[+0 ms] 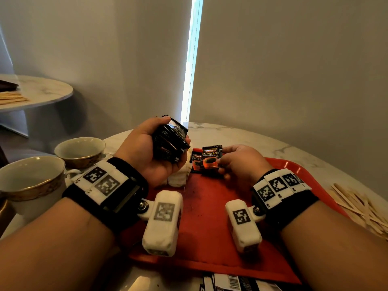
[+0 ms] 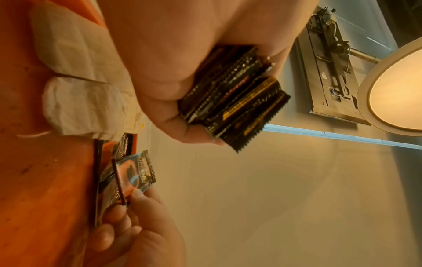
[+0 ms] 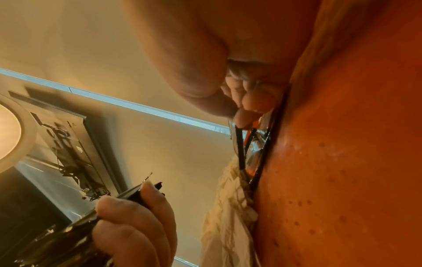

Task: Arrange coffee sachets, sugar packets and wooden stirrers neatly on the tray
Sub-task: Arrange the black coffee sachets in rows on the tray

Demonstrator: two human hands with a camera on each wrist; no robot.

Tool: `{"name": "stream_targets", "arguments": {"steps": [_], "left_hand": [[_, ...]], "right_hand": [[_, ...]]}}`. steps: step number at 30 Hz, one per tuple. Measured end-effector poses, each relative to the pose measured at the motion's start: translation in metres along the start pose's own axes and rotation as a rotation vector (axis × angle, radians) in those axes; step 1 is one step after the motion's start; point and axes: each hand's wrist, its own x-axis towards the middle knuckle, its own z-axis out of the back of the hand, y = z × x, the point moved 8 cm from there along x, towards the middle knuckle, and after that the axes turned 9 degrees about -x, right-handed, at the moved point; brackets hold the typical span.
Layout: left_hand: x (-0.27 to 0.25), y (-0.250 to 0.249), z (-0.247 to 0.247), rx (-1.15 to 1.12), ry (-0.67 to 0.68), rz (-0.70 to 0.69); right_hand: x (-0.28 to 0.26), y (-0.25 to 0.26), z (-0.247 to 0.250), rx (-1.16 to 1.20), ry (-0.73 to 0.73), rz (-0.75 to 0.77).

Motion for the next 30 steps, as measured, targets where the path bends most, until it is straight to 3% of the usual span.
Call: {"name": "stream_targets", "arguments": {"steps": [17, 30], "left_hand": [[0.001, 0.002, -0.002, 0.015, 0.005, -0.020], [0.000, 0.002, -0.002, 0.030, -0.001, -0.011]], "right_hand": [[-0.012, 0.003, -0.020, 0.029, 0.143, -0.060], [-0.010, 0.008, -0.012, -0.157, 0.084, 0.063]]}}
